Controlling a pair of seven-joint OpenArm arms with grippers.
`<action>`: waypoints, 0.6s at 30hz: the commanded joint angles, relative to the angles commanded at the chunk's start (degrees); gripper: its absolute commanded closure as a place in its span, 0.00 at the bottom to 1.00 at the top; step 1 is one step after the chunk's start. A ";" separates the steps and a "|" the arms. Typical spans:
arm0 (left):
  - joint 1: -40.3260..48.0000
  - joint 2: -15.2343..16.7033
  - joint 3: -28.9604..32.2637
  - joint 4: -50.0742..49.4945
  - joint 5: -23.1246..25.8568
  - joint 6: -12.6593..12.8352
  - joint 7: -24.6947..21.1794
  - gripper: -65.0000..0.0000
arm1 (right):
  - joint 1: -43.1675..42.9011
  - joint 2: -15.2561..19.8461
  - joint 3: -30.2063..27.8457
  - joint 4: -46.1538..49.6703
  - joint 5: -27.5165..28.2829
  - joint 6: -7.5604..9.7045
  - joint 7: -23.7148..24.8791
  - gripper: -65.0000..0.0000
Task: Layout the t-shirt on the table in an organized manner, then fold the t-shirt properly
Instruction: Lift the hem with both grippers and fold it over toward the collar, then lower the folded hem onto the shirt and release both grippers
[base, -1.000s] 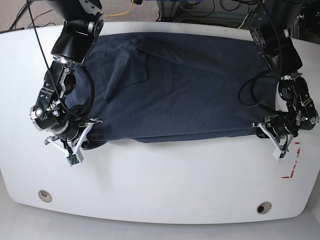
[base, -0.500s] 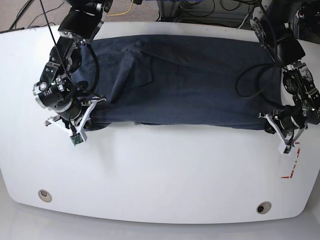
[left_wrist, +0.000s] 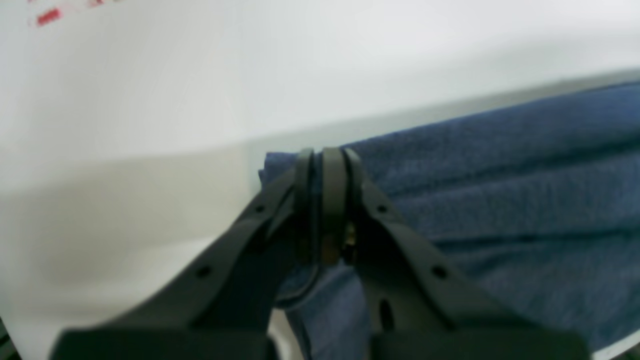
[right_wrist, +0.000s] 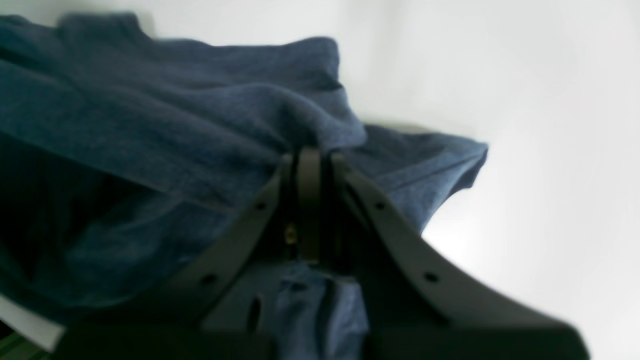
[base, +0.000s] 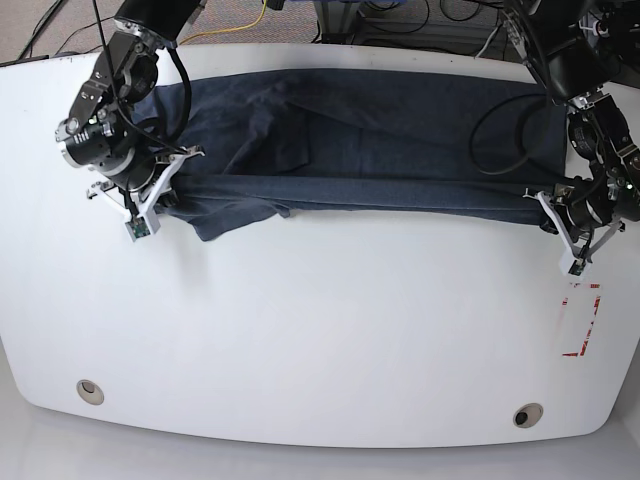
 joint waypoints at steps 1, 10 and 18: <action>0.44 0.00 0.00 0.09 0.00 0.00 0.00 1.00 | -0.70 0.09 0.18 0.00 0.44 0.00 0.00 0.98; 5.19 -1.67 0.09 0.09 0.00 0.00 0.09 1.00 | -4.84 0.18 0.26 0.00 1.49 0.00 0.18 0.98; 8.79 -1.76 0.18 0.09 0.00 0.00 0.09 0.99 | -5.80 0.09 0.26 -0.26 0.97 0.00 0.18 0.98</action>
